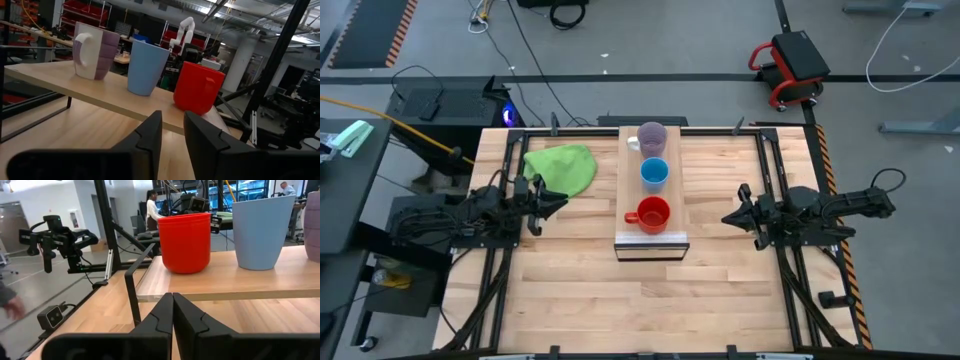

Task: Stack small to large cups/mugs on shelf
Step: Return to Home Position

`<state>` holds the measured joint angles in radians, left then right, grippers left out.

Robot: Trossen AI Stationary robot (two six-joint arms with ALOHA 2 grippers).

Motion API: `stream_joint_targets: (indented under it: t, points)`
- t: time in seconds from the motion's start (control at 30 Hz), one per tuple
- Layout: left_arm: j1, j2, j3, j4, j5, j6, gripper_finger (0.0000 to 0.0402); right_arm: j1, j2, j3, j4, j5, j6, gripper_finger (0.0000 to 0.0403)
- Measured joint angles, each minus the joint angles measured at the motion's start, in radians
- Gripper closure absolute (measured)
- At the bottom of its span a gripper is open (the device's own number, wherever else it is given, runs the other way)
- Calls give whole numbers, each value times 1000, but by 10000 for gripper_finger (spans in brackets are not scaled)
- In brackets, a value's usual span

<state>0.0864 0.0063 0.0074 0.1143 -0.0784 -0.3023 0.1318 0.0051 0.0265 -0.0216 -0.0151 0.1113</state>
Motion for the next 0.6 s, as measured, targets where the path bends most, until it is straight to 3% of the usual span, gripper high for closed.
stream_joint_targets:
  t: [0.6]
  points:
    - [0, 0, 0, 0, 0, 0, 313, 0, 0, 0, 0, 0, 1, 389]
